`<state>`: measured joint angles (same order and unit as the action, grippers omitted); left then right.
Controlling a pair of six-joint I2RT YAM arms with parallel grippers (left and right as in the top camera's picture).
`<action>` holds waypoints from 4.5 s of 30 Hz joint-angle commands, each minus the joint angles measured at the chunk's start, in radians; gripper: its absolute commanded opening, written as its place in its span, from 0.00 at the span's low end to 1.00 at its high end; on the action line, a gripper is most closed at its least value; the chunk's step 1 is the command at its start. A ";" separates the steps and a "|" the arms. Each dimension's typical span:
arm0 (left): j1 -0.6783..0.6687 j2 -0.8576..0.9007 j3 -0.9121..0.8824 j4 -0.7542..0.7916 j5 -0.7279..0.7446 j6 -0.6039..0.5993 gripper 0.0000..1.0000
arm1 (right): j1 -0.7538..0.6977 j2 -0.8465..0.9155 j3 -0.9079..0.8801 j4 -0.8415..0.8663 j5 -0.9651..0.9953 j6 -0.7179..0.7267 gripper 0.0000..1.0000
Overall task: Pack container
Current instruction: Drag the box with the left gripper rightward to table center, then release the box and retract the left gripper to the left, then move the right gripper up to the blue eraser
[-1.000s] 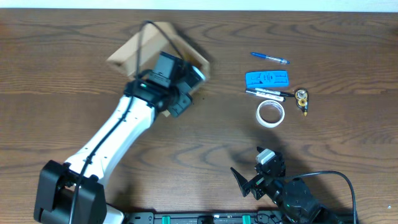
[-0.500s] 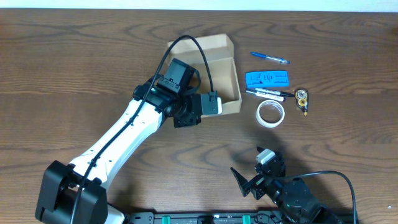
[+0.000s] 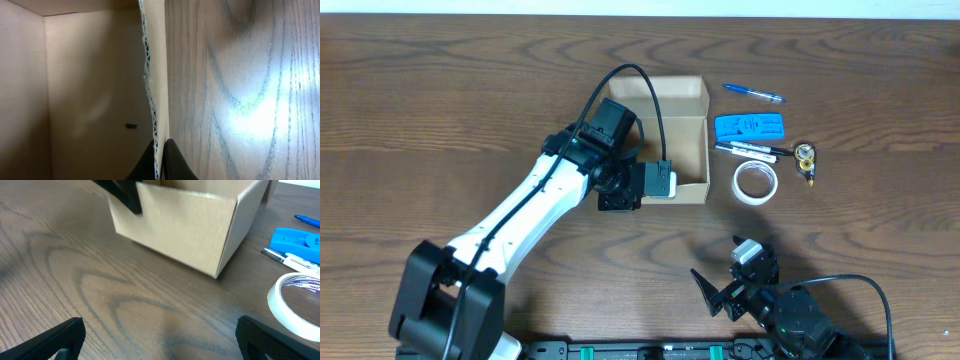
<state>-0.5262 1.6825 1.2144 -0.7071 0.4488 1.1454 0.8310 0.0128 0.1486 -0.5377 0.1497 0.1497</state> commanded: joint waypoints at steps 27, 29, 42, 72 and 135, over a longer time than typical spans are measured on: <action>0.005 -0.259 0.051 0.057 -0.014 -0.435 0.95 | 0.006 -0.007 -0.003 -0.001 0.000 0.010 0.99; 0.011 -0.288 0.051 0.061 -0.100 -0.507 0.95 | 0.006 -0.007 -0.003 -0.001 0.000 0.010 0.99; 0.130 -0.287 0.051 0.042 -0.321 -0.993 0.95 | 0.006 -0.007 -0.003 -0.001 0.000 0.010 0.99; 0.140 -0.814 0.051 -0.532 -0.134 -0.954 0.95 | 0.006 -0.007 -0.003 -0.001 0.019 0.010 0.99; 0.140 -0.834 0.051 -0.553 -0.142 -0.954 0.95 | -0.709 1.232 0.877 -0.259 -0.125 0.009 0.99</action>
<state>-0.3885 0.8478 1.2572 -1.2572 0.2932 0.1814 0.1711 1.1790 0.9520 -0.7879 0.0185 0.2413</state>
